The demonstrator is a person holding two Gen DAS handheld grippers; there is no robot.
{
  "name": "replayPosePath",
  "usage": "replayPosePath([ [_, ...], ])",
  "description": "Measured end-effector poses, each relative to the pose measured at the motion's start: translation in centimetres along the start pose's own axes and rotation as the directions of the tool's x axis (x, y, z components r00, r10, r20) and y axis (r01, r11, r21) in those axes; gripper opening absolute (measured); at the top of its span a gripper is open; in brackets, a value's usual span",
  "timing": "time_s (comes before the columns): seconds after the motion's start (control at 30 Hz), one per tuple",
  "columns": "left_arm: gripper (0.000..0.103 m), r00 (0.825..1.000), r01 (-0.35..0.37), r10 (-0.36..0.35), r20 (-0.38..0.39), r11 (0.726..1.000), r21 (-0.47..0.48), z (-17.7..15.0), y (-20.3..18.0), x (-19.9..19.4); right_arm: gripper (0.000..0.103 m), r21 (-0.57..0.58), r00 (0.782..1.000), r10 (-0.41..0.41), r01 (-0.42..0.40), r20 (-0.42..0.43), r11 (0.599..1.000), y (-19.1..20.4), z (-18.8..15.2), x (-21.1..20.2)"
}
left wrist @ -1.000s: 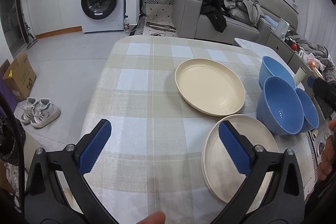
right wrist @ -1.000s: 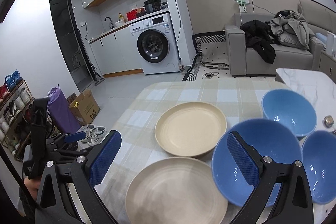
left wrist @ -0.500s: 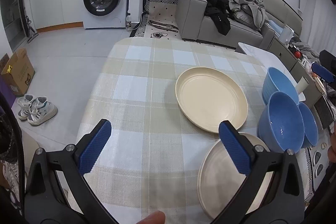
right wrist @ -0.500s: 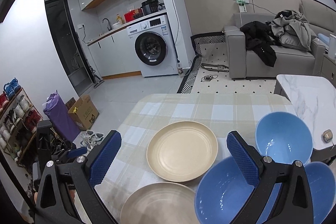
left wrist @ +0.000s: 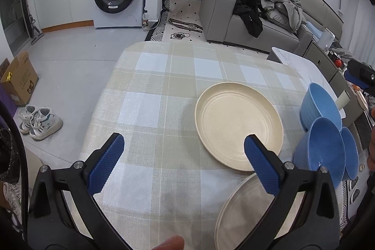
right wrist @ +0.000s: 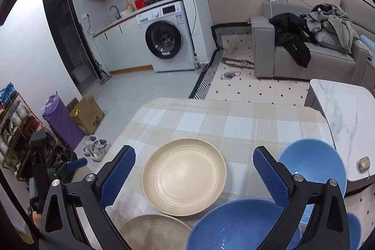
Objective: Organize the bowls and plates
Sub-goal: 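Move both grippers toward the rim of the next cream plate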
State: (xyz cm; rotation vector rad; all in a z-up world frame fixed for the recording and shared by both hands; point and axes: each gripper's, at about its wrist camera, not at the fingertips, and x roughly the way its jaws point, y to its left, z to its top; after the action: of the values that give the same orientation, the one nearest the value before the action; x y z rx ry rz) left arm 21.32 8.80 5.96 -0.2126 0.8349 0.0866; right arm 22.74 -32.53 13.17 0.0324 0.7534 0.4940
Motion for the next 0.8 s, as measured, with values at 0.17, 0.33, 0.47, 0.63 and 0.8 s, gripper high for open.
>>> replayPosePath([
  [0.17,0.102,1.0,-0.007,0.007,-0.028,1.0,-0.01,0.7,-0.2,2.3,0.102,-0.017,0.996,-0.015,0.014,-0.088,1.0,-1.2,-0.3,3.4],
  [0.33,0.102,0.997,-0.018,0.018,-0.069,1.0,-0.005,0.6,-0.7,4.8,0.102,-0.028,0.983,-0.042,0.038,-0.181,0.999,-2.7,-1.3,7.1],
  [0.47,0.102,0.995,-0.016,0.015,-0.096,1.0,-0.008,0.5,-1.1,6.8,0.102,-0.039,0.967,-0.058,0.05,-0.249,0.998,-3.7,-2.0,9.6],
  [0.63,0.102,0.993,-0.015,0.015,-0.116,1.0,0.004,0.6,-1.8,8.8,0.102,-0.076,0.944,-0.084,0.063,-0.32,0.995,-4.1,-2.5,12.1],
  [0.8,0.095,0.991,0.005,-0.005,-0.137,1.0,-0.001,0.7,-2.1,10.2,0.101,-0.116,0.92,-0.088,0.046,-0.382,0.992,-3.8,-3.0,14.0],
])
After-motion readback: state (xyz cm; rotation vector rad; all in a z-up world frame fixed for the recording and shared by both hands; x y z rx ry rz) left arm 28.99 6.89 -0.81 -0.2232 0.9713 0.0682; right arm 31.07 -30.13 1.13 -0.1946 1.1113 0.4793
